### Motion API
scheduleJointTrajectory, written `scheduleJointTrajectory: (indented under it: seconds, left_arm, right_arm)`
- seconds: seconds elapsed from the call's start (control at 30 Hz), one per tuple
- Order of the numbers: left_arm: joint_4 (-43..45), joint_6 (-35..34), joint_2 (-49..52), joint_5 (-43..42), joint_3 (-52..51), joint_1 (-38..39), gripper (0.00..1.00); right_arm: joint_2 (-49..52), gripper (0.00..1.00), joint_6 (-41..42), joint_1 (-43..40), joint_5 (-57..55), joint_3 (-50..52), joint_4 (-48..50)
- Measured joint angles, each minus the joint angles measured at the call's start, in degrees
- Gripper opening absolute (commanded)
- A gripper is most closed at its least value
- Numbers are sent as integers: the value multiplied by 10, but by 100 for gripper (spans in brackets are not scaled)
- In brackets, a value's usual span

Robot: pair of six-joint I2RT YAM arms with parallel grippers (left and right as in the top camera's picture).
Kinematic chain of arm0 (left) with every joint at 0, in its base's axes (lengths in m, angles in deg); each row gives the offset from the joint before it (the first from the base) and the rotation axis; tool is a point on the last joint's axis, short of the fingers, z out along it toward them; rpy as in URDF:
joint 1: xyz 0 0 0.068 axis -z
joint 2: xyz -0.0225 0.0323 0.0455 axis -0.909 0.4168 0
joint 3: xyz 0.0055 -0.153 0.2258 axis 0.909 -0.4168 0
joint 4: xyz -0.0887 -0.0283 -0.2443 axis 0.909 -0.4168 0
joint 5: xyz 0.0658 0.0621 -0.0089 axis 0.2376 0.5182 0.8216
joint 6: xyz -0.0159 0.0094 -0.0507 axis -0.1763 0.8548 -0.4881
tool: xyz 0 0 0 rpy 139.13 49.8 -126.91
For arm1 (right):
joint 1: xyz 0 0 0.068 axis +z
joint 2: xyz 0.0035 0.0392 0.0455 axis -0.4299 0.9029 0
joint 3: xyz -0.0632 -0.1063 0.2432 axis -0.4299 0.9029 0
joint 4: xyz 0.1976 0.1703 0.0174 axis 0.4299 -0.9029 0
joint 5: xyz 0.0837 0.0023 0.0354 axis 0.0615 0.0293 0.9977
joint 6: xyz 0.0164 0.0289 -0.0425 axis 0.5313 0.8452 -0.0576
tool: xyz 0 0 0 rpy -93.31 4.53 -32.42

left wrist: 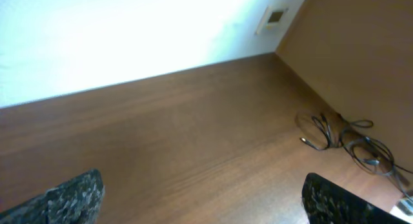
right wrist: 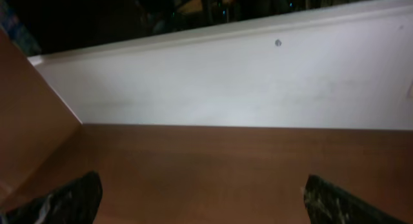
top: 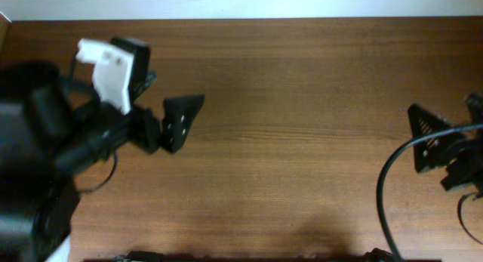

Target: Untangle cables

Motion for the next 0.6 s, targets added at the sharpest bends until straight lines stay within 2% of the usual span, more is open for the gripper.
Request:
scheduleJointTrajectory:
  seconds: [0.17,0.3,0.6]
  left_arm:
    - [16,-36,-85,39,0,0,99]
    - [16,-54,-128,82,1,0,99]
    - [10,-64,-108,106,2,0,99]
  right_arm:
    - [-7,99,-45,0,-3,0,-85]
    - [-7,99,-58,0,-4,0,-88]
    - [-7,99,-63,0,-4,0,-92]
